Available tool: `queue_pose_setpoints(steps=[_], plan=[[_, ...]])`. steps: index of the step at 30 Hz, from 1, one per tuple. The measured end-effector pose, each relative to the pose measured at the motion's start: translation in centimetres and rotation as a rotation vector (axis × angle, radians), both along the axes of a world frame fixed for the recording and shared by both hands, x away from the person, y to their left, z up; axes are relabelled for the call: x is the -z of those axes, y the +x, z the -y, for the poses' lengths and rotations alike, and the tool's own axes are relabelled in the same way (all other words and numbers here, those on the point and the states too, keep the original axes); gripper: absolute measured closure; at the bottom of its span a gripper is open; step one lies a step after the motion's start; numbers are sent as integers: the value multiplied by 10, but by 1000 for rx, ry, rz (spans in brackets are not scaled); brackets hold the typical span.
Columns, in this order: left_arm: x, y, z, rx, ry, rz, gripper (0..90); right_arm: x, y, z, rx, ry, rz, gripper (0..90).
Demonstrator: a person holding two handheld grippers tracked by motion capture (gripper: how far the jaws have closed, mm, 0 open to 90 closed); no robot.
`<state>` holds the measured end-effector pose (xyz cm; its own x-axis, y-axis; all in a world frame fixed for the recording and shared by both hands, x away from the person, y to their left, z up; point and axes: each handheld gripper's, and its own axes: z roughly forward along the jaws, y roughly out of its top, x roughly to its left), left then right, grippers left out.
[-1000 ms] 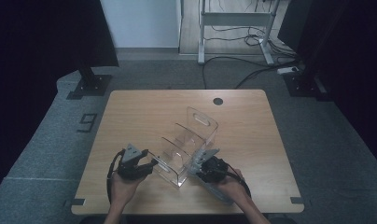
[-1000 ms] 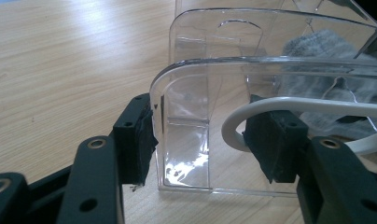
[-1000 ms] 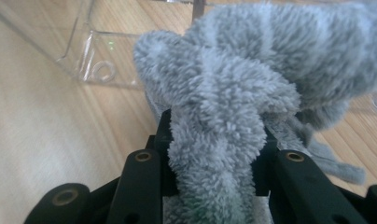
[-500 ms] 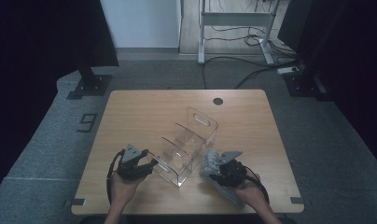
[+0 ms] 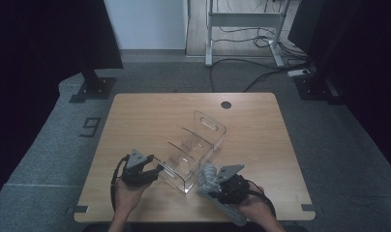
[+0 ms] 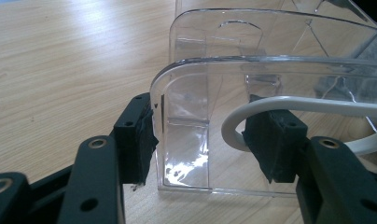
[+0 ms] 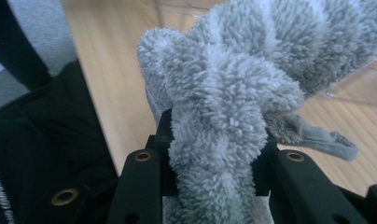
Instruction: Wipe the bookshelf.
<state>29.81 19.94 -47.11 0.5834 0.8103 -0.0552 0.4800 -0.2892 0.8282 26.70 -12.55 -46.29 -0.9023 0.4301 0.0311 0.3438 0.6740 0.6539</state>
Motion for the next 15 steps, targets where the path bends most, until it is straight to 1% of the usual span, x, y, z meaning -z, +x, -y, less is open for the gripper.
queue_pose_setpoints(steps=[6, 11, 15], plan=[[0, 0, 0, 0, 1, -1, 441, 5, 1, -21, -50, -8, -17, 644], [-1, -1, 2, 2, 7, -3, 441, 12, 5, -38, -70, -16, -32, 642], [-1, -1, 2, -1, 12, -5, 442, 17, 9, -51, -80, -5, -39, 641]])
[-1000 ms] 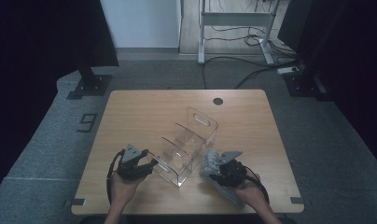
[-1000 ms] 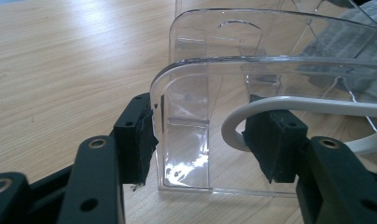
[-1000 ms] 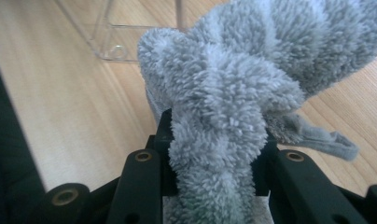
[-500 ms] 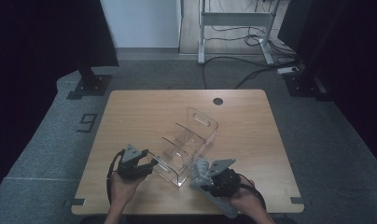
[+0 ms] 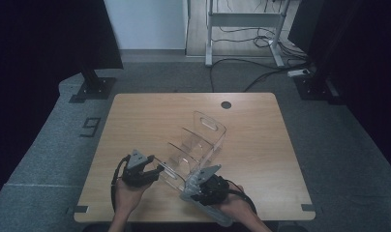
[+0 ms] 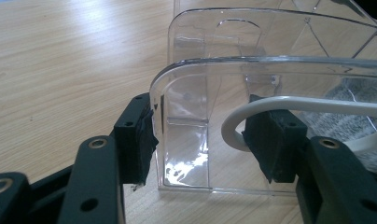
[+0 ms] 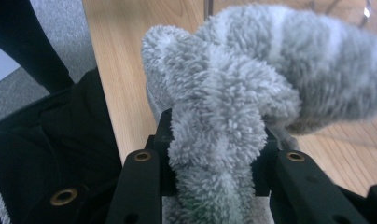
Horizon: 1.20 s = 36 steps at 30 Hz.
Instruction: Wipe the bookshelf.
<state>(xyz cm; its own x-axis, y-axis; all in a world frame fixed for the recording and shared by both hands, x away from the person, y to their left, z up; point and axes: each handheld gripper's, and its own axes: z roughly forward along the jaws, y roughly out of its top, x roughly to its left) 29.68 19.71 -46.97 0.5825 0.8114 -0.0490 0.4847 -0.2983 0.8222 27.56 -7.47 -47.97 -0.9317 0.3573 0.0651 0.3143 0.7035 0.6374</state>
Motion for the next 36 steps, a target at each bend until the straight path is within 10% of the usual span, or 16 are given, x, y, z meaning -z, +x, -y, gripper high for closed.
queue_pose_setpoints(steps=[36], plan=[[-1, 2, 1, -27, 2, -22, 440, 42, 7, -31, 47, -112, 87, 661]])
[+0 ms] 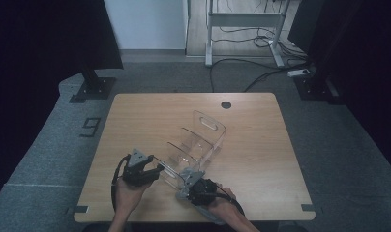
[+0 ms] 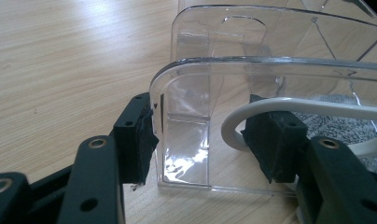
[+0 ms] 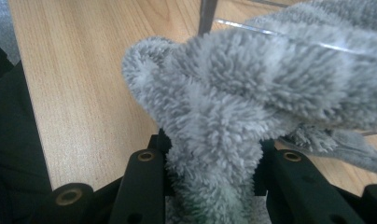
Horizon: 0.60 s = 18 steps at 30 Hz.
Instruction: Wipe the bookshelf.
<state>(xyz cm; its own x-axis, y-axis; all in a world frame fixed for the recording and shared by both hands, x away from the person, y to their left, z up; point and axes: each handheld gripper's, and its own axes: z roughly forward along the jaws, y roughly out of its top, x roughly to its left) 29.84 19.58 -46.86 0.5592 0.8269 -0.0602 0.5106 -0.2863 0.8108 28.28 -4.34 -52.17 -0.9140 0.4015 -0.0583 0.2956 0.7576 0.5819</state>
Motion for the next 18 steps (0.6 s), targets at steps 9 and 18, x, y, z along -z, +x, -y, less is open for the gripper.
queue_pose_setpoints(steps=[9, 18], plan=[[1, 0, -1, 10, -1, 5, 440, -10, -1, 7, -20, 8, -22, 656], [1, 1, -1, 12, -6, 9, 439, -24, -9, 27, -20, 19, -29, 655]])
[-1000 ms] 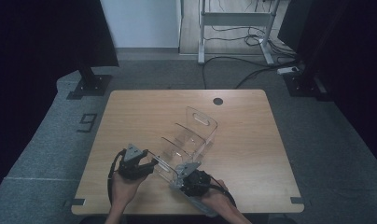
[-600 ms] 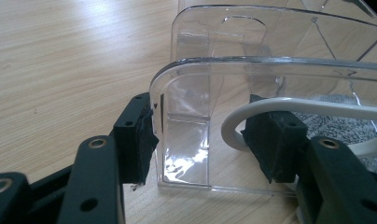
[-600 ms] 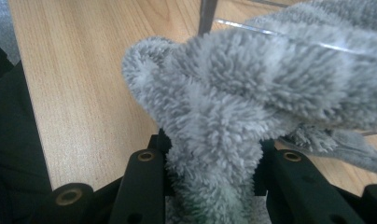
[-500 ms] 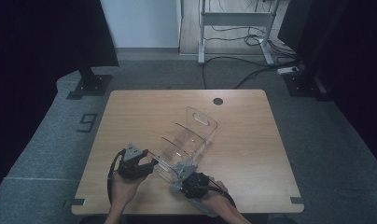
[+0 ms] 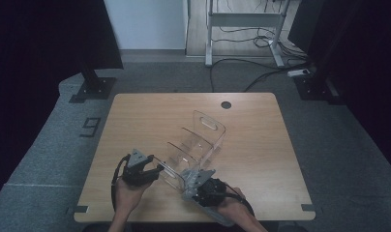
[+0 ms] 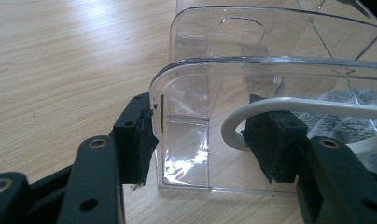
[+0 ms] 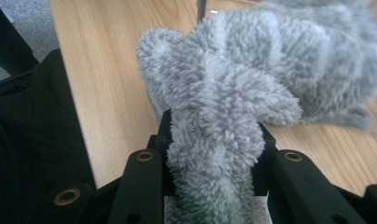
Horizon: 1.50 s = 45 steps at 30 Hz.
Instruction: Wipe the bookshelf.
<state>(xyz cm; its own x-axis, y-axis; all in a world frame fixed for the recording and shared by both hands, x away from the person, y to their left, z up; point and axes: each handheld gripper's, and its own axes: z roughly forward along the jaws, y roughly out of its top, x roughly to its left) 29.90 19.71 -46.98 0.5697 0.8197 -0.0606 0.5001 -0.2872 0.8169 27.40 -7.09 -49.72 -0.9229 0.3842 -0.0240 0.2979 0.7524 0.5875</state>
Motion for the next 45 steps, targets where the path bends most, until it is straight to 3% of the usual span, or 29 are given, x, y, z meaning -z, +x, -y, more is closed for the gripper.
queue_pose_setpoints(steps=[25, 35, 45], plan=[[1, 0, -1, 3, -8, 1, 440, -48, -5, 66, 66, 11, 35, 655], [1, 1, -1, 6, -11, 1, 440, -70, 7, 100, 156, 0, 50, 654], [1, 1, -2, 10, -10, 1, 440, -80, 24, 136, 266, -12, 69, 653]])
